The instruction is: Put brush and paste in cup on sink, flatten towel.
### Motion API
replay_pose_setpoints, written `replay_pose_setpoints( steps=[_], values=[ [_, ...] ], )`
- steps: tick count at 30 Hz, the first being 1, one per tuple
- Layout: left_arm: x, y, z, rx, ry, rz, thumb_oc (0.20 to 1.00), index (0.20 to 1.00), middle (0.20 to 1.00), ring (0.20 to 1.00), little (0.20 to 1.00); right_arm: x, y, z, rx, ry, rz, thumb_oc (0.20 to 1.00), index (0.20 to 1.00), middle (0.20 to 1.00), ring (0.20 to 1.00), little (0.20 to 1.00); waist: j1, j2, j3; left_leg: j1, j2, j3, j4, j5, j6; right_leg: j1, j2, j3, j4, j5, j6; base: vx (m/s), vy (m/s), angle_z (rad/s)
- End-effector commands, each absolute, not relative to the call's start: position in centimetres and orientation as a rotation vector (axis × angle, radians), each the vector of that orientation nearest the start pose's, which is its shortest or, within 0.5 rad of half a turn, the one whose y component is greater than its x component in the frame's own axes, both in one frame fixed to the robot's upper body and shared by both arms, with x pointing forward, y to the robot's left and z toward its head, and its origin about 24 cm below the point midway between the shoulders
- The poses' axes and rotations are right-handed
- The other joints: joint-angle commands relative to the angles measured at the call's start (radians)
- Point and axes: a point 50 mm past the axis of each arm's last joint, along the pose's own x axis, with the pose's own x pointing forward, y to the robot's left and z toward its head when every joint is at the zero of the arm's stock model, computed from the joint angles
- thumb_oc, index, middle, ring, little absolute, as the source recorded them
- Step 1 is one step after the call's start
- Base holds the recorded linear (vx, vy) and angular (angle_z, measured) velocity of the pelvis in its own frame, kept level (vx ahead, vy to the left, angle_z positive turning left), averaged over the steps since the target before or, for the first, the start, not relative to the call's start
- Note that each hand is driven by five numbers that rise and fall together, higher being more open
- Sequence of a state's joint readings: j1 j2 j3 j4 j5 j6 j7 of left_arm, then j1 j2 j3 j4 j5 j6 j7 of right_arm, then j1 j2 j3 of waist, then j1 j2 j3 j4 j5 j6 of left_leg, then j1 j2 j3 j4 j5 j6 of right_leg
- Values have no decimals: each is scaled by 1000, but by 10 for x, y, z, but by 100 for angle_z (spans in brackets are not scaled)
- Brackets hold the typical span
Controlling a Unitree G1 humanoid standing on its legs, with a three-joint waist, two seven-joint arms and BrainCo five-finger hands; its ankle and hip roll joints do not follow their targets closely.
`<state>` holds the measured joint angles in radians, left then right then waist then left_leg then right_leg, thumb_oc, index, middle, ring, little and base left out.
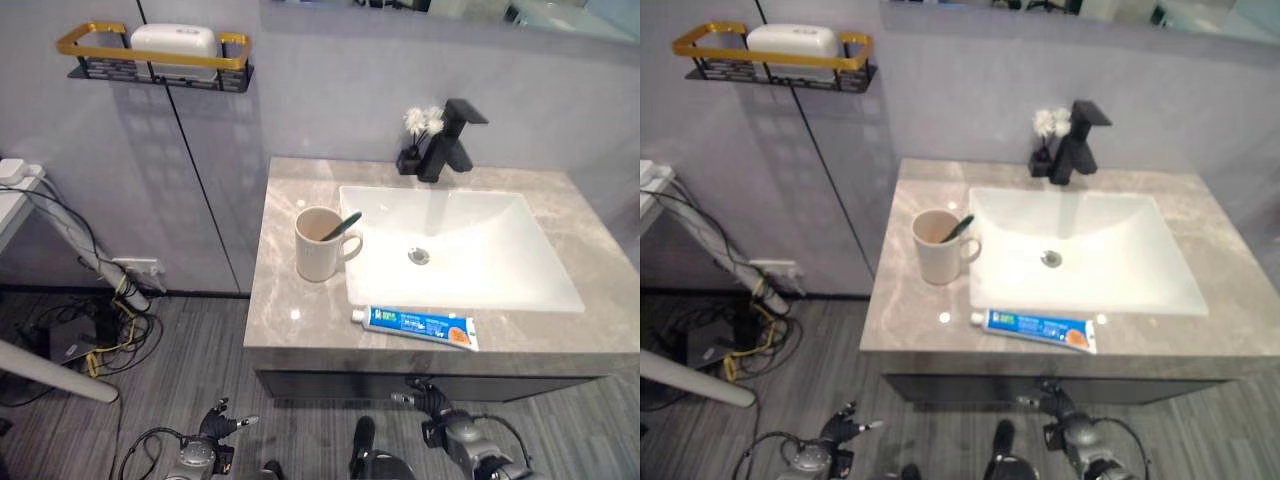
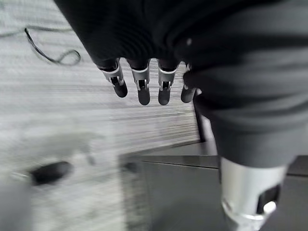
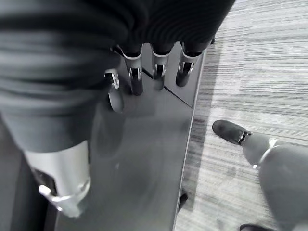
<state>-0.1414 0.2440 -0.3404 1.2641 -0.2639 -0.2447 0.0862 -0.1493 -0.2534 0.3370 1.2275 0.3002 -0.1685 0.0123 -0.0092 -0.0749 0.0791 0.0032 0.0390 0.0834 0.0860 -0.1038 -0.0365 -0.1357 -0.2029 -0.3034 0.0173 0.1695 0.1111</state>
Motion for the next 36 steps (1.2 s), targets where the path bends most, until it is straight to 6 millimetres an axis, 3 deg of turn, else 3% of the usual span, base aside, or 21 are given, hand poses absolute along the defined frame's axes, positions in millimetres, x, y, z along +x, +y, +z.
replay_pose_setpoints(
  steps=[1,3,7,15,16,17,18,20,21,24,28,29,30,34,35,36],
  values=[
    [178,221,-130,296,825,55,1000,1000,1000,1000,1000,192,-225,-123,-200,821,-32,1000,1000,1000,1000,1000,6,-1,6,-29,91,-9,-24,91,-66,58,-58,34,-35,3,84,46,-97,19],
    [176,221,-132,295,835,57,1000,1000,1000,1000,1000,190,-227,-123,-172,820,-58,1000,1000,1000,1000,1000,9,4,0,-22,113,-9,-45,103,-75,60,-42,30,-33,-11,79,67,-103,-9],
    [174,219,-133,308,842,45,1000,1000,1000,1000,1000,185,-225,-127,-172,845,-54,1000,1000,1000,1000,1000,10,9,-7,-7,116,-5,-58,106,-76,72,-37,24,-31,-20,76,62,-23,-6],
    [174,217,-133,350,828,9,1000,1000,1000,1000,1000,184,-218,-128,-141,841,-42,1000,1000,1000,1000,1000,2,16,6,9,65,2,-21,56,-44,53,-76,74,23,-2,93,11,89,-2],
    [178,213,-131,372,811,-27,1000,1000,1000,1000,1000,188,-215,-126,-145,818,-24,1000,1000,1000,1000,1000,-9,13,19,4,33,-8,-19,49,-28,29,-95,111,32,44,107,-56,175,-19],
    [178,213,-131,372,811,-27,1000,1000,1000,1000,1000,188,-215,-126,-145,819,-24,1000,1000,1000,1000,1000,-9,12,19,3,32,-7,-18,49,-28,29,-96,112,32,44,108,-121,184,-23],
    [183,209,-128,386,785,-55,1000,1000,1000,1000,1000,194,-212,-123,-151,797,-8,1000,1000,1000,1000,1000,-22,10,30,-17,14,-10,-7,46,-18,3,-106,166,36,87,118,-128,113,-20],
    [193,200,-123,429,729,-147,1000,1000,1000,1000,1000,203,-210,-116,-156,749,13,1000,1000,1000,1000,1000,-44,18,44,-52,8,-31,18,44,-4,-19,-75,310,70,64,115,-145,87,-14],
    [193,200,-122,447,722,-162,1000,1000,1000,1000,1000,205,-208,-115,-153,737,23,1000,1000,1000,1000,1000,-37,20,49,-57,12,-24,28,42,0,-29,-66,322,85,55,110,-115,-18,-11],
    [184,204,-126,461,748,-165,1000,1000,1000,1000,1000,203,-201,-117,-164,744,56,1000,1000,1000,1000,1000,5,28,52,-80,57,1,31,58,-12,10,-144,174,65,55,100,-107,-106,-11],
    [182,209,-126,446,757,-132,1000,1000,1000,1000,1000,206,-197,-115,-191,737,104,1000,1000,1000,1000,1000,22,9,50,-88,87,8,28,74,-34,36,-171,119,54,72,114,-13,-166,-26],
    [185,211,-124,447,749,-122,1000,1000,1000,1000,1000,210,-195,-113,-207,722,123,1000,1000,1000,1000,1000,26,-2,50,-96,98,9,33,77,-43,36,-166,118,51,63,119,-47,-352,-15],
    [189,216,-121,441,731,-100,1000,1000,1000,1000,1000,220,-193,-106,-256,686,159,1000,1000,1000,1000,1000,40,-12,53,-98,138,13,32,88,-69,31,-142,84,44,9,117,-32,-447,-13],
    [201,221,-109,425,665,-75,1000,1000,1000,1000,1000,234,-194,-90,-336,595,229,1000,1000,1000,1000,1000,39,-1,68,-109,244,-27,-15,174,-116,22,-47,59,65,-84,82,-19,-360,-24],
    [201,221,-110,424,666,-75,1000,1000,1000,1000,1000,234,-194,-90,-336,595,229,1000,1000,1000,1000,1000,37,0,68,-109,245,-29,-17,176,-117,22,-46,57,65,-85,81,-58,-384,-4],
    [209,222,-102,414,622,-71,1000,1000,1000,1000,1000,231,-202,-87,-368,583,237,1000,1000,1000,1000,1000,30,7,73,-127,294,-22,-45,253,-136,16,2,37,67,-109,62,-42,-386,6]
  ],
)
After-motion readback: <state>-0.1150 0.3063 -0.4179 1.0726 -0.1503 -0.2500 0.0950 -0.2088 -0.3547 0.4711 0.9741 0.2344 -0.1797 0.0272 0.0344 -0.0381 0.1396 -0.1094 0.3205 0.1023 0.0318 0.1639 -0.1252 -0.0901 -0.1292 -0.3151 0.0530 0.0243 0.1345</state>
